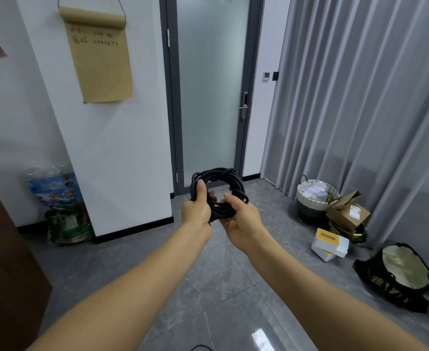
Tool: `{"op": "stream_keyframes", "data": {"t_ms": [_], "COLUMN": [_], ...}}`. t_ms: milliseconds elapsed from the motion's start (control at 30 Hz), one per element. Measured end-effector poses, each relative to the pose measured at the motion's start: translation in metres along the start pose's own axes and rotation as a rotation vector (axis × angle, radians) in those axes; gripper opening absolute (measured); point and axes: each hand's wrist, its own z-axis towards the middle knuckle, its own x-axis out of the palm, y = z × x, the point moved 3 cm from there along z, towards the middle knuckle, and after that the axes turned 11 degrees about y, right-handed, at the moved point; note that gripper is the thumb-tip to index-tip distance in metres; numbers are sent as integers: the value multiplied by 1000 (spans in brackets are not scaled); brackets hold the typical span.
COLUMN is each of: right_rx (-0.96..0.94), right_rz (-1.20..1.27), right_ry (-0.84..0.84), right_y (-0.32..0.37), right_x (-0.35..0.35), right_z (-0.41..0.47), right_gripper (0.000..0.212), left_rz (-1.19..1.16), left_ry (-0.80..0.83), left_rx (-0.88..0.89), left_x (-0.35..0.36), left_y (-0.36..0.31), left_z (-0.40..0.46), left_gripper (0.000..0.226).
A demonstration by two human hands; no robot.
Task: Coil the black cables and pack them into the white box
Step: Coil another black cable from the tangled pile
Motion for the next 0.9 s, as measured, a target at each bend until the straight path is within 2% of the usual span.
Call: {"op": "stream_keyframes", "data": {"t_ms": [200,333,467,733,833,900], "right_rx": [71,75,82,182,191,189], "right_rz": [-89,-111,-135,-140,-144,-133], "right_ry": [-4,15,26,-49,-81,-83], "right_y": [2,1,-2,-10,-13,-14], "right_x": [-5,-5,-3,0,-3,-4], "right_z": [-2,-4,-7,-10,-12,-12], "right_gripper": [18,19,22,1,22,22], "left_rz": [-165,-76,-32,30,-44,-94], "left_ry": [87,163,196,178,208,216], "left_rx": [-130,-163,-175,-123,-136,-138], "left_x": [-3,-7,-14,-25,-28,-28], "left_y": [3,-2,-6,-6,-5,-5], "left_z": [-6,-9,-12,-9,-8,-6], "left_gripper": [29,34,25,7,19,19]}}
